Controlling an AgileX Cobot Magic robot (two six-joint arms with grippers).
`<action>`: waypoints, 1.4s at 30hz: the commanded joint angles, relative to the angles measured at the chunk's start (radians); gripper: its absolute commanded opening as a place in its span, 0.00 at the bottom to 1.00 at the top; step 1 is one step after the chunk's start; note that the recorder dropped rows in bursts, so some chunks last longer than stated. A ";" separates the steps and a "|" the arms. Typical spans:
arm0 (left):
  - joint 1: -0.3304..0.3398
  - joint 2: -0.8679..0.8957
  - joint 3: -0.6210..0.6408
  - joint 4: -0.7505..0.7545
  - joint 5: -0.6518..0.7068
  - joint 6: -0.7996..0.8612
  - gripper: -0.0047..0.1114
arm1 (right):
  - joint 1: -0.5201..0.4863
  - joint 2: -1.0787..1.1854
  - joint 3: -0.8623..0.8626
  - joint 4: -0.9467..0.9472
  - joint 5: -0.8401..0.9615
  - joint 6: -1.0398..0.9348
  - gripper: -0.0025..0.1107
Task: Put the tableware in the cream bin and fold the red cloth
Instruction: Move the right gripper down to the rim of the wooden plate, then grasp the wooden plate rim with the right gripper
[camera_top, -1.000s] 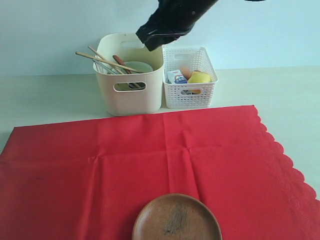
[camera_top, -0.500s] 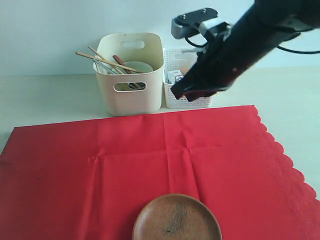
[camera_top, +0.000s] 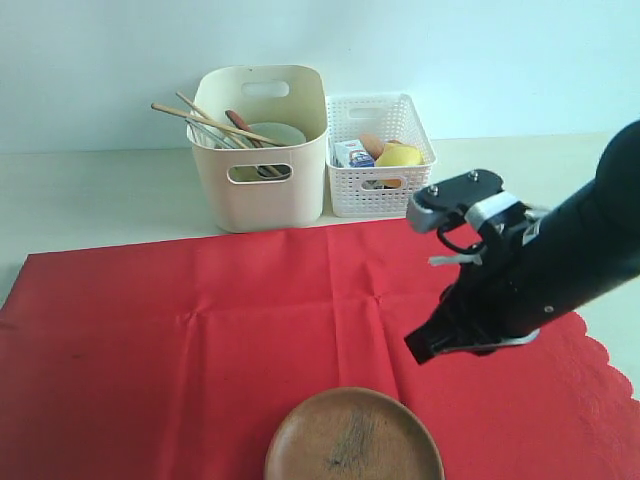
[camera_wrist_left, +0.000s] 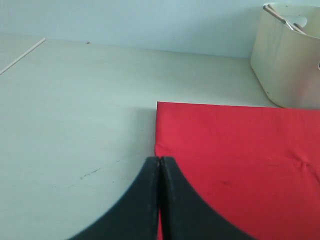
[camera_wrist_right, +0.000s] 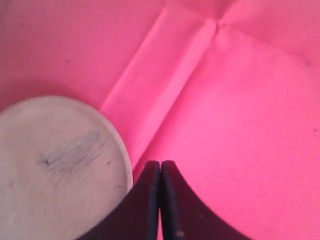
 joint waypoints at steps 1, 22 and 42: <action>-0.005 -0.006 -0.001 0.006 -0.012 0.000 0.05 | 0.001 -0.008 0.058 0.054 -0.010 -0.078 0.13; -0.005 -0.006 -0.001 0.006 -0.012 0.000 0.05 | 0.001 0.124 0.073 0.247 -0.010 -0.162 0.41; -0.005 -0.006 -0.001 0.006 -0.012 0.000 0.05 | 0.001 0.253 0.071 0.457 0.065 -0.395 0.40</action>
